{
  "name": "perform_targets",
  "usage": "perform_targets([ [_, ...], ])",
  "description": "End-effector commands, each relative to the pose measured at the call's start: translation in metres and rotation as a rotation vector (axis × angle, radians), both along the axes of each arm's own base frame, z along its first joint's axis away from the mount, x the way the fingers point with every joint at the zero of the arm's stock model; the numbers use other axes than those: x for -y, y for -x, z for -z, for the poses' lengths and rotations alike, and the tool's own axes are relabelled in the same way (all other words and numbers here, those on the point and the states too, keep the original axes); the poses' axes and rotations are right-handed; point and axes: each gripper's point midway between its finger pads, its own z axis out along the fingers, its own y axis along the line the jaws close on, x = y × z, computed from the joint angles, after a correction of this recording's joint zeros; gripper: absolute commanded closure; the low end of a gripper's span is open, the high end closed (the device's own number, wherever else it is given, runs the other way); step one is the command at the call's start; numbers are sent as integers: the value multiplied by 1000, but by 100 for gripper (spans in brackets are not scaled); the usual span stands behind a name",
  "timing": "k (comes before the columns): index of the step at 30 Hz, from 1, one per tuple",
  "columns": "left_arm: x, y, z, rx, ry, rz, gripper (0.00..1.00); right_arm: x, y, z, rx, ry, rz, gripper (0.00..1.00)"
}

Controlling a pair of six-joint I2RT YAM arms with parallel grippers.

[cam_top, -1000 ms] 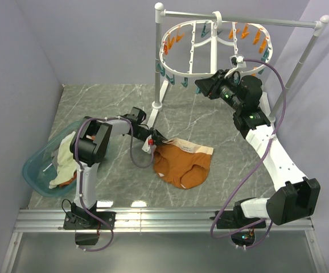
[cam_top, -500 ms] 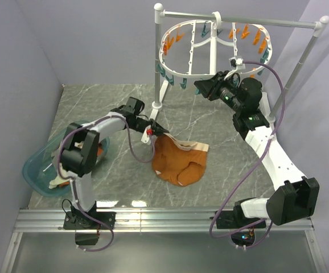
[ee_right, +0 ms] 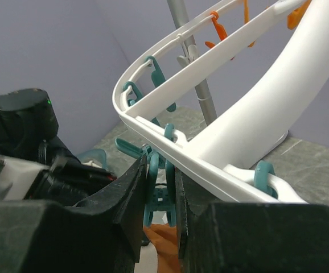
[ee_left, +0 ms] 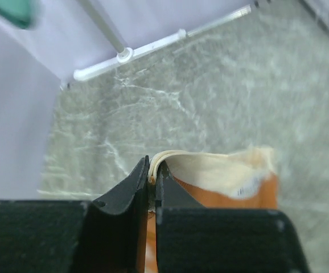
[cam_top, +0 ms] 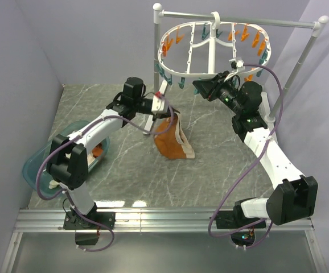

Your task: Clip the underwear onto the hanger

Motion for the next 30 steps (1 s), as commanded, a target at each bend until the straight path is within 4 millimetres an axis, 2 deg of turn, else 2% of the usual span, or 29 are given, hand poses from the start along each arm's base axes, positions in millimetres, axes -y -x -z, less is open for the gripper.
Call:
perform_targets([
  [1,13,-8,-40,-329,35,-148,100,-17,23,-20,74,-21,-124,100],
  [2,16,-17,-49,-396,45,-207,100,-16,24,-22,80,-22,-121,100],
  [3,14,-15,-41,-488,7,-235,100,-16,24,-23,80,-25,-121,100],
  [4,15,-16,-42,-534,4,-256,100,-16,24,-24,80,-28,-121,100],
  [10,12,-18,-53,-815,52,-408,100,-13,23,-27,73,-63,-94,100],
  [11,14,-13,-59,-858,62,-423,100,-12,22,-28,71,-72,-87,100],
  [13,14,-15,-57,-887,79,-495,100,-12,22,-29,69,-80,-83,100],
  [15,16,-9,-67,-929,110,-533,100,-10,19,-29,66,-92,-68,100],
  [16,15,-17,-67,-940,137,-600,100,-11,19,-30,65,-95,-68,100],
  [17,18,-13,-67,-981,133,-622,100,-12,18,-29,64,-95,-70,100],
  [19,17,-21,-73,-999,164,-707,100,-13,18,-30,63,-99,-71,100],
  [20,20,-20,-64,-1044,141,-750,100,-14,18,-30,63,-99,-72,100],
  [22,18,-29,-72,-1057,173,-829,100,-15,18,-29,62,-99,-70,100],
  [24,17,-32,-63,-1095,157,-906,100,-16,18,-29,61,-99,-69,100],
  [25,16,-35,-68,-1098,172,-932,100,-17,17,-28,60,-99,-67,100],
  [26,14,-39,-64,-1119,179,-975,100,-17,17,-29,62,-97,-63,100],
  [30,14,-34,-65,-1178,193,-1006,100,-19,15,-29,57,-101,-58,100],
])
